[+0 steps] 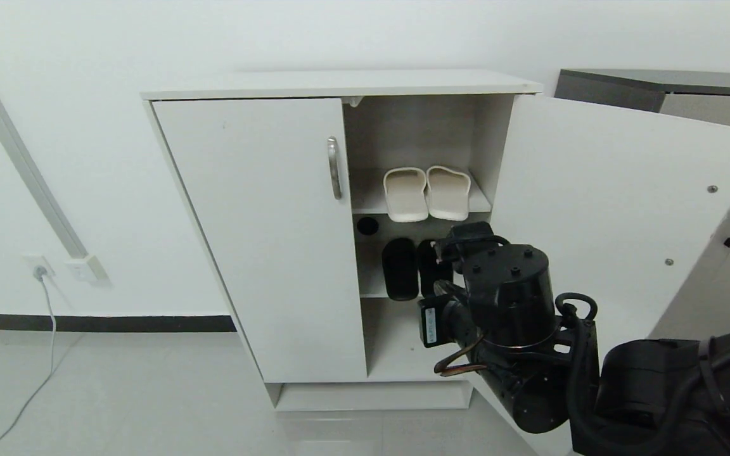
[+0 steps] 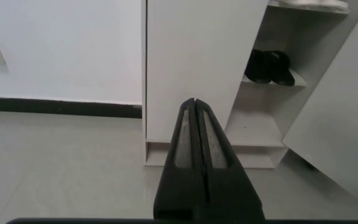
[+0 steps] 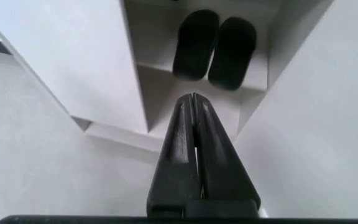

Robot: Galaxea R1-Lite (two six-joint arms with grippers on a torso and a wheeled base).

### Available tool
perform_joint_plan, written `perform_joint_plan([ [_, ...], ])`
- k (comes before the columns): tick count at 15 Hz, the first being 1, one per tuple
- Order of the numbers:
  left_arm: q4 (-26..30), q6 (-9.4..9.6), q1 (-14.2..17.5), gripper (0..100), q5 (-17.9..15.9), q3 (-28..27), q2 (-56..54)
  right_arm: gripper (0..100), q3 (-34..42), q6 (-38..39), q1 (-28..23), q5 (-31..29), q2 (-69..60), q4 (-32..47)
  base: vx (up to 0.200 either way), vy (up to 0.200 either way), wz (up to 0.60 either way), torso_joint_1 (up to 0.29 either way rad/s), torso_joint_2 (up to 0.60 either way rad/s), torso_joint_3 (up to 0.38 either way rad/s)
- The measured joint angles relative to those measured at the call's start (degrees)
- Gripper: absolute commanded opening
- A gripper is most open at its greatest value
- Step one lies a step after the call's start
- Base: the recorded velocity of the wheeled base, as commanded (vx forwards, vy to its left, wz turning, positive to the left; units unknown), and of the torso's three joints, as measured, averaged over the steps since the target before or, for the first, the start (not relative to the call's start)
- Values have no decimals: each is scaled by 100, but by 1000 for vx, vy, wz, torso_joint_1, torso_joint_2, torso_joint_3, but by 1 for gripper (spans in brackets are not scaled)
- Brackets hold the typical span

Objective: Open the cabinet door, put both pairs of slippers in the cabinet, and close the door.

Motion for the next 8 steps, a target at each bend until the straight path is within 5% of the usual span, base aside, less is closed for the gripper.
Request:
perform_joint_plan([
  [1,2,0,4,0,2,0,0,0,54,-11,2,0,-1,0,-200,0,0,2,2,2],
  [8,0,0,0,0,6,0,0,0,486,-471,-78,62,44,-657,0,0,0,0,0,0],
])
